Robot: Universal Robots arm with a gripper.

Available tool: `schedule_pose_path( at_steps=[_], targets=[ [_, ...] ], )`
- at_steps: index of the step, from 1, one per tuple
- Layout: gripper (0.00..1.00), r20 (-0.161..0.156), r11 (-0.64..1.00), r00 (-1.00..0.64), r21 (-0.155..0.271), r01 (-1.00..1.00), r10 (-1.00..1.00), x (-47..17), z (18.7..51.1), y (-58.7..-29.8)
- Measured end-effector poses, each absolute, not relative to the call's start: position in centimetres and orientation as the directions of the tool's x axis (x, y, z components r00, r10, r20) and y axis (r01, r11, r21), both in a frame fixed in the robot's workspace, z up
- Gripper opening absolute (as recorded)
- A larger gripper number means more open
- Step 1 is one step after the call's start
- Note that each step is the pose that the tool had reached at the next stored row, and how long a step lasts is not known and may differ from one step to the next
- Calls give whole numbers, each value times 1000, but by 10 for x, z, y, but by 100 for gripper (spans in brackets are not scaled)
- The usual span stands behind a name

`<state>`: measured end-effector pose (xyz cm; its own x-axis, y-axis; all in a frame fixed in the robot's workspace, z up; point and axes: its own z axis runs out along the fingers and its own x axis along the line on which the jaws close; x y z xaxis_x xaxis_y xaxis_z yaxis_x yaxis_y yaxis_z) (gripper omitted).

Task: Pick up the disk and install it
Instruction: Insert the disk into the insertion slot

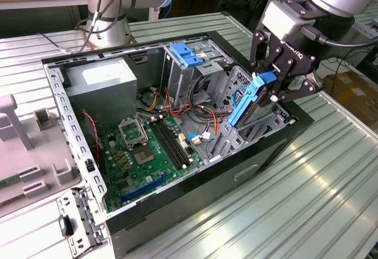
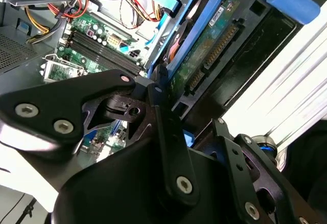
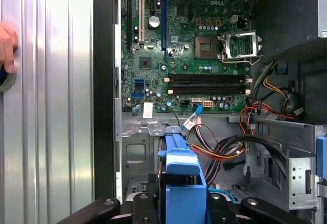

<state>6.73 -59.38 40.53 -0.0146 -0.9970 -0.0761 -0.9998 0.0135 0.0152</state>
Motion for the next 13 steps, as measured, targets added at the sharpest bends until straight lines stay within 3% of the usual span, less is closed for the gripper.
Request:
schedule_pose_path(
  at_steps=[2, 3, 9, 13],
  targets=[
    [38, -76, 13, -15, 15, -1000, -997, 67, 405, -594],
    [44, -76, 14, -15, 15, -1000, -997, 67, 405, -594],
    [43, -76, 13, -15, 15, -1000, -997, 67, 405, -594],
    [18, -76, 13, -15, 15, -1000, -997, 67, 405, -594]
  ],
)
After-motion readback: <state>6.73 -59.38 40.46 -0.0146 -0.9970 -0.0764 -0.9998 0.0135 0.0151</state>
